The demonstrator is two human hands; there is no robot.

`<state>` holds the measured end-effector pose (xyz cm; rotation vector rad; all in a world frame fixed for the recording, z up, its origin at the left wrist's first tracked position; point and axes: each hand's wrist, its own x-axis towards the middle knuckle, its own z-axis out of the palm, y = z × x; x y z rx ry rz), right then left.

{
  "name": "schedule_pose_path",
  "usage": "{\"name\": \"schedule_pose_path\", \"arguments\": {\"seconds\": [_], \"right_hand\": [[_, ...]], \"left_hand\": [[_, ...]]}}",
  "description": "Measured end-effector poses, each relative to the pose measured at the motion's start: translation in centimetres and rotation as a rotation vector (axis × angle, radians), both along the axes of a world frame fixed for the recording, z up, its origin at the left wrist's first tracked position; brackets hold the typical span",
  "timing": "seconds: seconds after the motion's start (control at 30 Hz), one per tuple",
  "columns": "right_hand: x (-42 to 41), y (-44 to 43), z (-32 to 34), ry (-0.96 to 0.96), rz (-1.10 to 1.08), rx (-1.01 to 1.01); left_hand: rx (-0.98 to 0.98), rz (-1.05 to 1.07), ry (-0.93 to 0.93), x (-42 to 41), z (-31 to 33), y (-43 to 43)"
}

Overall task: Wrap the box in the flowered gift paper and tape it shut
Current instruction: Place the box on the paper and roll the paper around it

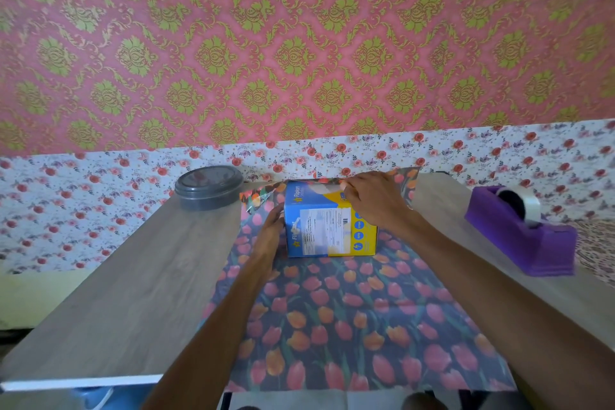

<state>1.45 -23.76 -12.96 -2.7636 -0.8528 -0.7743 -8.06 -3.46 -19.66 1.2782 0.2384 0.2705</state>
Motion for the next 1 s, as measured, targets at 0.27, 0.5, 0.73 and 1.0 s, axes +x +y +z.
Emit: {"name": "schedule_pose_path", "arguments": {"seconds": [0.27,0.5,0.73,1.0], "right_hand": [[-0.1,0.3,-0.3,-0.006,0.001,-0.011],[-0.1,0.4,-0.7,-0.091,-0.045,-0.094],[-0.3,0.1,-0.8,-0.067,-0.048,-0.04],[-1.5,0.2,-0.5,-0.138,-0.14,-0.072]], "left_hand": [[-0.002,0.18,0.033,0.3,0.0,0.1],[1.217,0.457,-0.451,0.6,4.7,-0.3],[1.735,0.13,0.025,3.6,6.6,-1.1],[1.788,0.343,-0.025,2.6,6.1,-1.9]]}}
